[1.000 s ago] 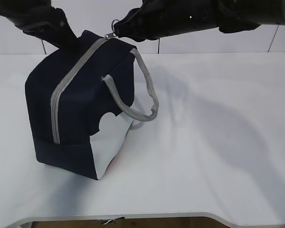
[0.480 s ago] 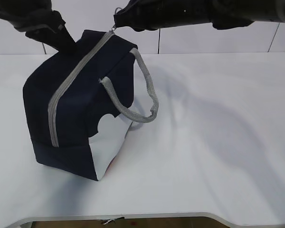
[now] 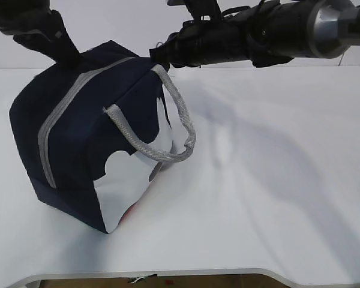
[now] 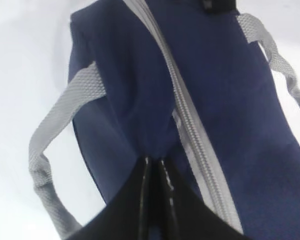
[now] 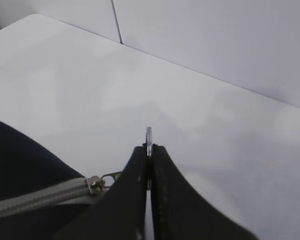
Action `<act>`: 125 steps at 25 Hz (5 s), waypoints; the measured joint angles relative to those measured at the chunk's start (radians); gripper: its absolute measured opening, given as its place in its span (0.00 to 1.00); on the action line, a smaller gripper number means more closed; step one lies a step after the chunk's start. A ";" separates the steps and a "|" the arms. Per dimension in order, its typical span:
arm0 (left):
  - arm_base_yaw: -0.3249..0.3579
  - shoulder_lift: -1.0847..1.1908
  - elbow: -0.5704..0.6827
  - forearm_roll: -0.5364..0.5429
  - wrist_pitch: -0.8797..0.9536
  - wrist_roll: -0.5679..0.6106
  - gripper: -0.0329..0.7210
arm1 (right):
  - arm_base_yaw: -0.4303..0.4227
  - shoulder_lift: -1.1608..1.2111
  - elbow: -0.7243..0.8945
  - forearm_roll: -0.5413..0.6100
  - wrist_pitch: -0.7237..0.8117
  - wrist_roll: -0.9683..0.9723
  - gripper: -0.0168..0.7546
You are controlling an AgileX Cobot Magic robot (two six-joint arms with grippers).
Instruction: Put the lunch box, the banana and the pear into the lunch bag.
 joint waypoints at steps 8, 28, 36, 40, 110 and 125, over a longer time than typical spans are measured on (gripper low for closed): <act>0.006 -0.012 0.000 0.008 0.009 0.002 0.04 | -0.043 0.071 -0.004 0.005 -0.110 0.116 0.04; 0.008 -0.024 0.002 0.016 0.039 0.004 0.04 | -0.065 0.090 -0.030 -0.001 -0.242 0.165 0.06; 0.008 -0.024 0.002 0.018 0.047 0.004 0.04 | -0.067 0.039 -0.030 -0.001 -0.234 0.142 0.47; 0.008 -0.024 0.002 0.018 0.047 0.004 0.04 | -0.067 0.005 -0.030 -0.001 -0.233 0.044 0.64; 0.010 -1.680 1.070 0.151 -0.004 -0.314 0.48 | -0.250 -0.341 -0.022 -0.001 -1.024 -0.121 0.66; 0.010 -1.680 1.093 0.260 0.005 -0.377 0.48 | -0.250 -0.343 -0.022 -0.001 -1.024 -0.107 0.66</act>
